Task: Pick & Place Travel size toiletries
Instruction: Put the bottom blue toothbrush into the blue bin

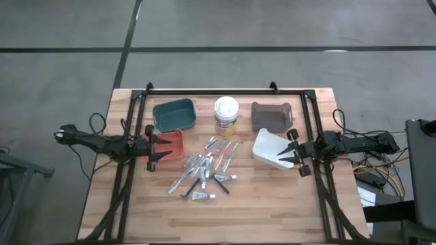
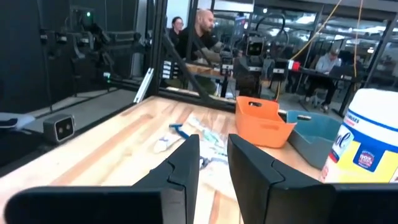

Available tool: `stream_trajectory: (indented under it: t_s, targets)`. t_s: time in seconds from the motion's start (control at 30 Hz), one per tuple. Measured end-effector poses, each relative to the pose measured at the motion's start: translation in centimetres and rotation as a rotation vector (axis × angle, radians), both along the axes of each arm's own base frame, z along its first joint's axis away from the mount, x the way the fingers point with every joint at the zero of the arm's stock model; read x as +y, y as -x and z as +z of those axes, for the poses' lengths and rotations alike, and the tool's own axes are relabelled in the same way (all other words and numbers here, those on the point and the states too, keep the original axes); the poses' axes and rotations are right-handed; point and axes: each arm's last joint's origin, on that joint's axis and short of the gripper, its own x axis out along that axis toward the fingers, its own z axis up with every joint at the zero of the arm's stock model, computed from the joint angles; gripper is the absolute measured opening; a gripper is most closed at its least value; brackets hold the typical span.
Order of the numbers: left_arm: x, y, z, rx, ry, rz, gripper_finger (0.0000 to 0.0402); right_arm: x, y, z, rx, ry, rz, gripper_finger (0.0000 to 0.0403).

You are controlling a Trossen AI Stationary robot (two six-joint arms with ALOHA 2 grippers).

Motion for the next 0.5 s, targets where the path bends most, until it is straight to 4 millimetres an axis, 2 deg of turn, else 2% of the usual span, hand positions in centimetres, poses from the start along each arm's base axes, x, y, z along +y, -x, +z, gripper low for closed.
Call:
stream_trajectory:
  t_s: [0.5]
  targets:
    - [0.0,0.0,0.0,0.0,0.0,0.0,0.0183,0.01,-0.06,-0.2,0.036,-0.05,0.0,0.007]
